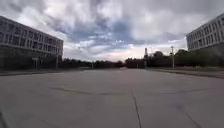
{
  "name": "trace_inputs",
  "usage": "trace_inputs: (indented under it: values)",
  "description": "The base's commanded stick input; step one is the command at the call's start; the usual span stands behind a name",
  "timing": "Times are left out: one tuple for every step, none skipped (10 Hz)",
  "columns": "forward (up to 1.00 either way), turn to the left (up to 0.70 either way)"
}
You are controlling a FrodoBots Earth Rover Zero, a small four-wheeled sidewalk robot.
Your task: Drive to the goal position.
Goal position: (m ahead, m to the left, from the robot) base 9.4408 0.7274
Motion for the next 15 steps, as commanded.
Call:
trace_inputs:
  values:
    - [1.00,0.04]
    - [1.00,0.01]
    - [1.00,0.02]
    - [1.00,-0.04]
    - [1.00,-0.29]
    - [1.00,-0.40]
    - [1.00,0.02]
    - [1.00,0.09]
    - [1.00,0.04]
    - [1.00,0.00]
    - [1.00,0.00]
    - [1.00,0.00]
    - [1.00,0.00]
    - [1.00,0.00]
    - [1.00,0.00]
